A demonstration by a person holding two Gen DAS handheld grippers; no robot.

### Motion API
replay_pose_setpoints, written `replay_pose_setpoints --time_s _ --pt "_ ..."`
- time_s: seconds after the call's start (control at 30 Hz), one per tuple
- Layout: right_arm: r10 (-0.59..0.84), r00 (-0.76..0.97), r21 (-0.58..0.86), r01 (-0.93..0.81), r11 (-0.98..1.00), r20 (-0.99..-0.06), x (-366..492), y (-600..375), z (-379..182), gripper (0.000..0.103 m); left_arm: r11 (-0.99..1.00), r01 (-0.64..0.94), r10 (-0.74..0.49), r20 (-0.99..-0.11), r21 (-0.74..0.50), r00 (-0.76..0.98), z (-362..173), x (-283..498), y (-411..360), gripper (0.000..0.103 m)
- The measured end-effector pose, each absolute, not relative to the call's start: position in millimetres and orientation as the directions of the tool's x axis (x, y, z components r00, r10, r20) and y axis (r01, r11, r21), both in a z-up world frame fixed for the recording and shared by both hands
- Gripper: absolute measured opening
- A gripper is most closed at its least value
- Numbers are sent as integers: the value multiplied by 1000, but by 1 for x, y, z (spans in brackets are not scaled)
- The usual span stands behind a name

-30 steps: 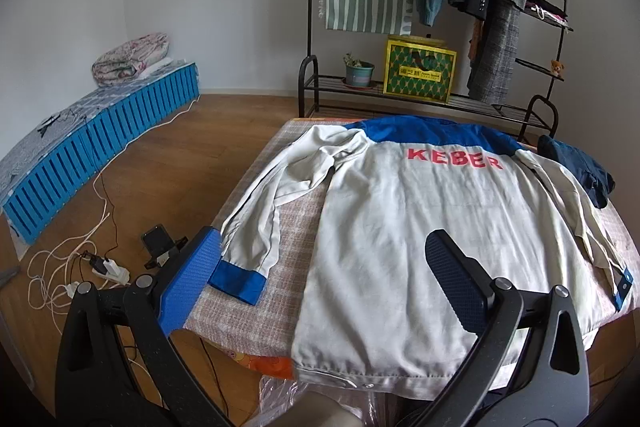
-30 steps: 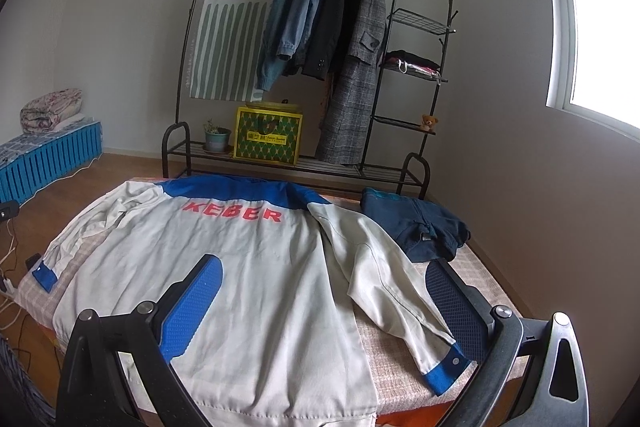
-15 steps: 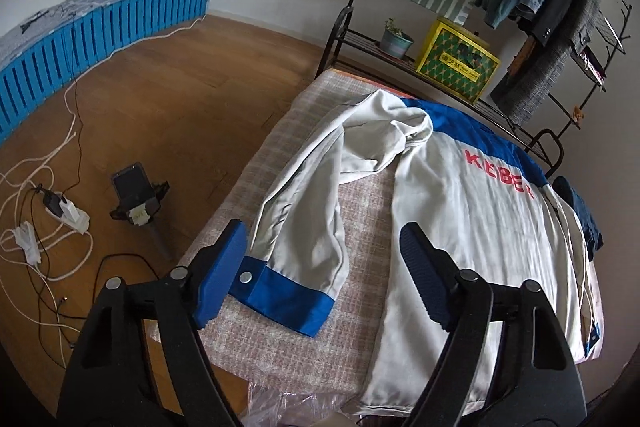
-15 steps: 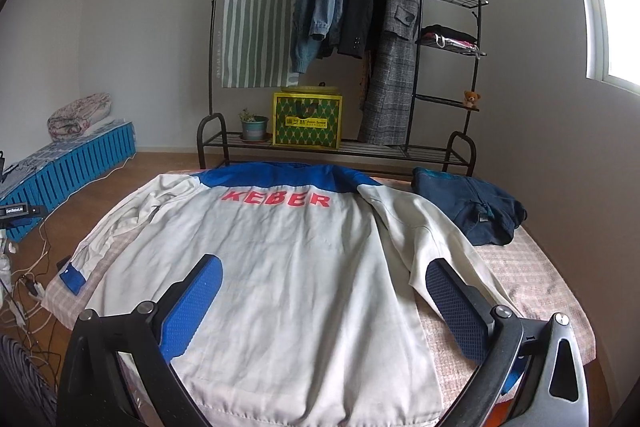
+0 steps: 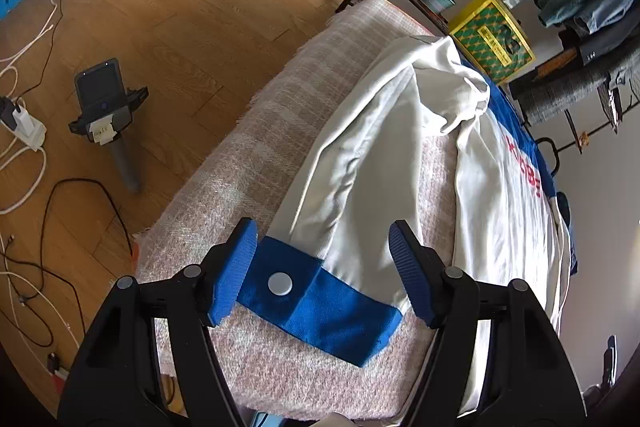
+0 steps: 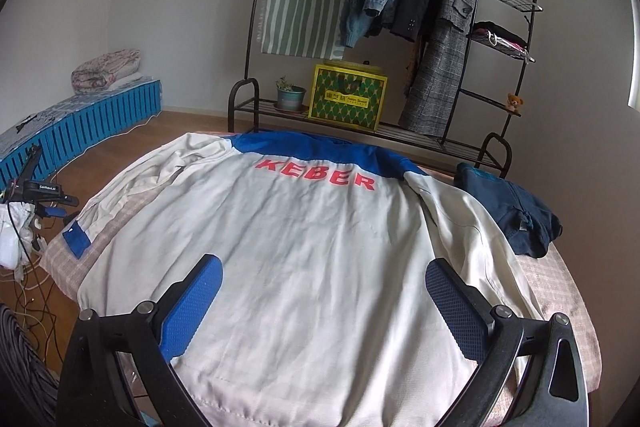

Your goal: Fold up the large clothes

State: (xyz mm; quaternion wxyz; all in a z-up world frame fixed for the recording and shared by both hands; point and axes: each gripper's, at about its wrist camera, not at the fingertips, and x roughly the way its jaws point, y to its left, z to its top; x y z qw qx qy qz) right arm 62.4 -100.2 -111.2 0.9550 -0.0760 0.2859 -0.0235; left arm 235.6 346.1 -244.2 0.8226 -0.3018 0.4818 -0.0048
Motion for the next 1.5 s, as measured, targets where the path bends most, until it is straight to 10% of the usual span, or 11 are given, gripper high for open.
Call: replay_pose_setpoints --time_s 0.27,0.37,0.57,0.73,1.13,1.5 --pt "-68 822 -192 -51 980 -566 70 -81 -123 103 743 -328 -354 -758 -584 548 -262 240 368 69" --pt "-56 813 -193 -70 979 -579 75 -76 -129 103 765 -327 -352 -785 -555 511 -272 242 364 45" --pt "-29 803 -192 -107 975 -596 78 -64 -135 103 894 -259 -209 -852 -365 480 -271 248 335 43" --pt "-31 797 -196 -111 974 -603 81 -60 -137 103 944 -215 -121 -868 -251 482 -266 252 316 14" --pt "32 749 -164 -186 969 -662 103 -55 -147 101 982 -154 38 -681 -111 731 -157 215 292 7" --pt "403 549 305 -264 915 -732 212 -71 -158 52 995 87 -95 -600 -42 794 -105 165 207 6"
